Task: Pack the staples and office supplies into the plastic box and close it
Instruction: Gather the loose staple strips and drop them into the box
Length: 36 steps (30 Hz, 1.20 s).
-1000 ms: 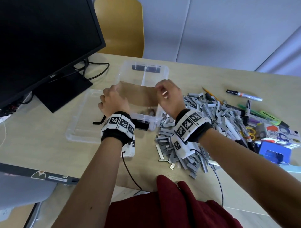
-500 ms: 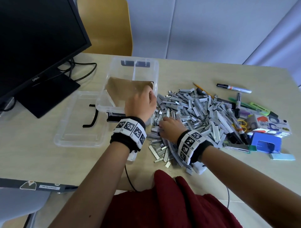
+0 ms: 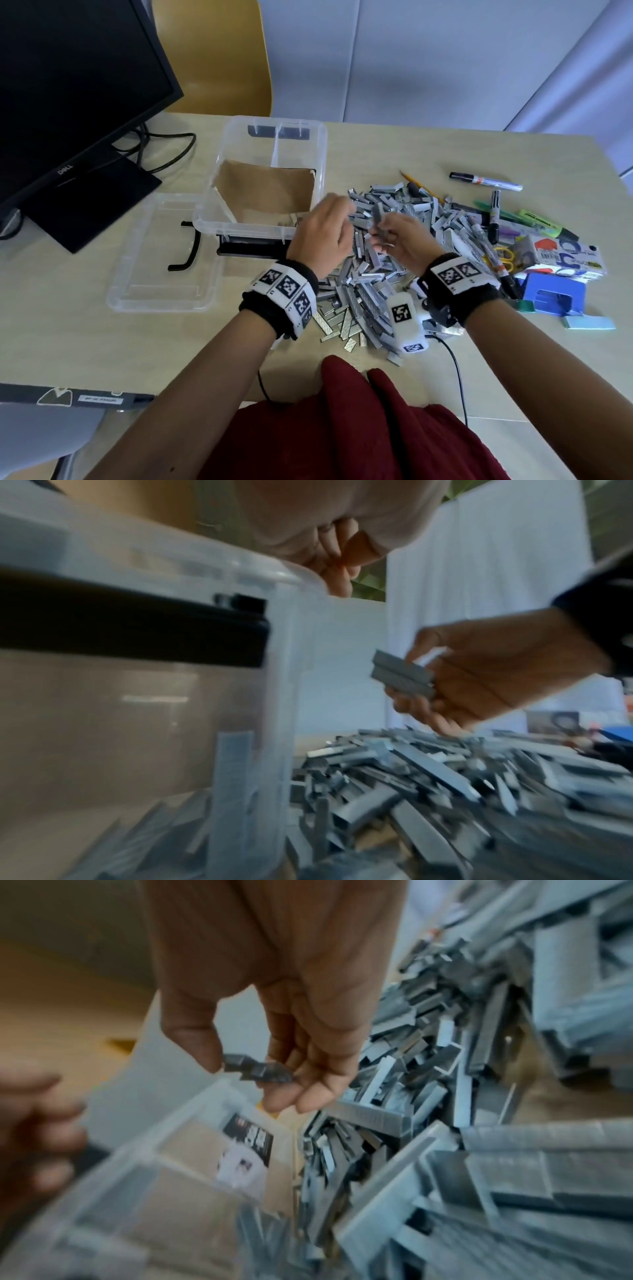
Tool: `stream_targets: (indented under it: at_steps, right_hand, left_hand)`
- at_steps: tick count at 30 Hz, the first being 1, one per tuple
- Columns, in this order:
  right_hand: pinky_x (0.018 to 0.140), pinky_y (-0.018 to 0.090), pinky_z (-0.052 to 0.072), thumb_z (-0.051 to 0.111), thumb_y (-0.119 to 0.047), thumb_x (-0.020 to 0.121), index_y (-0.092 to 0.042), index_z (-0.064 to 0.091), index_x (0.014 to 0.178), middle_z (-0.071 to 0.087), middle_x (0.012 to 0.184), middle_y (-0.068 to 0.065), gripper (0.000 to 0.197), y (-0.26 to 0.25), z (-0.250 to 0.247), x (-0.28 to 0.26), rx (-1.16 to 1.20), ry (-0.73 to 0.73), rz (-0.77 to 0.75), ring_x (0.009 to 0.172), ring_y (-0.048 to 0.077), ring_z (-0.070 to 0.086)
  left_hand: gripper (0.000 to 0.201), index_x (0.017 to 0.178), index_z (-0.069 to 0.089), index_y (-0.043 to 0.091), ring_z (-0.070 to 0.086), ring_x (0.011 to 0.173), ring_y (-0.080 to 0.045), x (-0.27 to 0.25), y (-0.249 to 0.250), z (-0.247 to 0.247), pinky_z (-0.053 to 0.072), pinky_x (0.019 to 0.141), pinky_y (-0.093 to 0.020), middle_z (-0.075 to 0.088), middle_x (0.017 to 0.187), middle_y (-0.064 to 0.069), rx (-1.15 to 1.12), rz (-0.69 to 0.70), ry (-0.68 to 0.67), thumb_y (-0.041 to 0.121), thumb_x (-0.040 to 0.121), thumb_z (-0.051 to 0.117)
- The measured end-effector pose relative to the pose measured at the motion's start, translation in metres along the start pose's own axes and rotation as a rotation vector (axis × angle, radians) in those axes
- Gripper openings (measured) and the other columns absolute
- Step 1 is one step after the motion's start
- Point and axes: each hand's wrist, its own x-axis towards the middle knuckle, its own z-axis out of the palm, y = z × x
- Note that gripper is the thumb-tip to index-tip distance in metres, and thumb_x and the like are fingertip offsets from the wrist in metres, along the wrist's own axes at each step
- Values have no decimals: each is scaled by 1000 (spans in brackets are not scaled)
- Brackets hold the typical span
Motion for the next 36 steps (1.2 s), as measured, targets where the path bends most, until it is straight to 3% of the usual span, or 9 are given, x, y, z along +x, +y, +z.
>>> stream_targets:
  at_steps: [4, 9, 13, 18, 24, 27, 31, 33, 36]
  right_hand:
    - [50, 23, 48, 42, -1, 92, -9, 47, 74, 54, 62, 3, 20, -2, -13, 4, 79, 77, -23, 49, 13, 55]
    - [51, 21, 40, 59, -9, 87, -12, 42, 61, 47, 59, 1, 30, 20, -18, 12, -491, 291, -15, 50, 12, 42]
    - [54, 19, 36, 64, -19, 83, -14, 43, 74, 44, 66, -3, 23, 37, -6, 16, -963, 257, -77, 58, 9, 42]
    - [67, 33, 44, 56, -31, 85, -12, 42, 79, 52, 76, 6, 25, 41, 0, 20, -1117, 252, -55, 70, 24, 50]
    - [45, 12, 39, 58, -10, 85, -13, 41, 61, 42, 59, 1, 29, 34, -12, 17, -770, 221, -32, 49, 10, 37]
    - [42, 16, 34, 50, -11, 89, -9, 50, 70, 49, 61, 2, 19, 25, -20, 8, -192, 222, 33, 45, 9, 37]
    - [39, 17, 34, 46, -25, 93, -13, 48, 84, 51, 59, 0, 15, 10, -28, -1, 364, 211, 77, 43, 9, 45]
    - [36, 16, 34, 47, -25, 93, -14, 50, 88, 50, 57, 1, 13, 9, -31, -3, 321, 229, 74, 39, 9, 44]
    - [34, 15, 33, 48, -15, 92, -12, 48, 86, 53, 53, 1, 7, 10, -39, -5, 199, 234, 58, 35, 9, 43]
  left_hand:
    - [16, 88, 44, 8, 38, 53, -14, -7, 6, 21, 38, 43, -20, 55, 73, -12, -2, 37, -200, 2, 78, 34]
    - [38, 130, 41, 2, 45, 116, -24, -25, -12, 43, 40, 89, -26, 42, 132, -13, 351, -281, -695, 8, 93, 47]
    - [42, 132, 36, 5, 38, 123, -29, -29, -19, 53, 40, 98, -36, 42, 133, -13, 411, -333, -749, 8, 92, 49]
    - [42, 126, 39, 3, 41, 121, -29, -26, -20, 55, 40, 97, -35, 44, 130, -14, 403, -359, -770, 6, 88, 57]
    - [27, 120, 50, 3, 49, 112, -25, -16, -21, 55, 38, 93, -31, 52, 120, -12, 14, -718, -538, 8, 95, 44]
    - [27, 108, 57, 4, 52, 74, -14, -3, -17, 53, 42, 66, -24, 55, 105, -5, -509, -1071, -332, 13, 101, 32]
    - [38, 66, 49, 8, 46, 50, -12, 12, -4, 41, 39, 54, -23, 50, 59, -3, -1249, -1440, 2, 18, 100, 36]
    - [39, 60, 44, 11, 40, 36, -7, 13, -3, 45, 34, 44, -21, 45, 42, 4, -1083, -1373, -129, 23, 97, 43]
    - [26, 68, 49, 13, 42, 46, -8, 13, -5, 60, 33, 49, -22, 46, 56, 2, -381, -953, -483, 21, 92, 52]
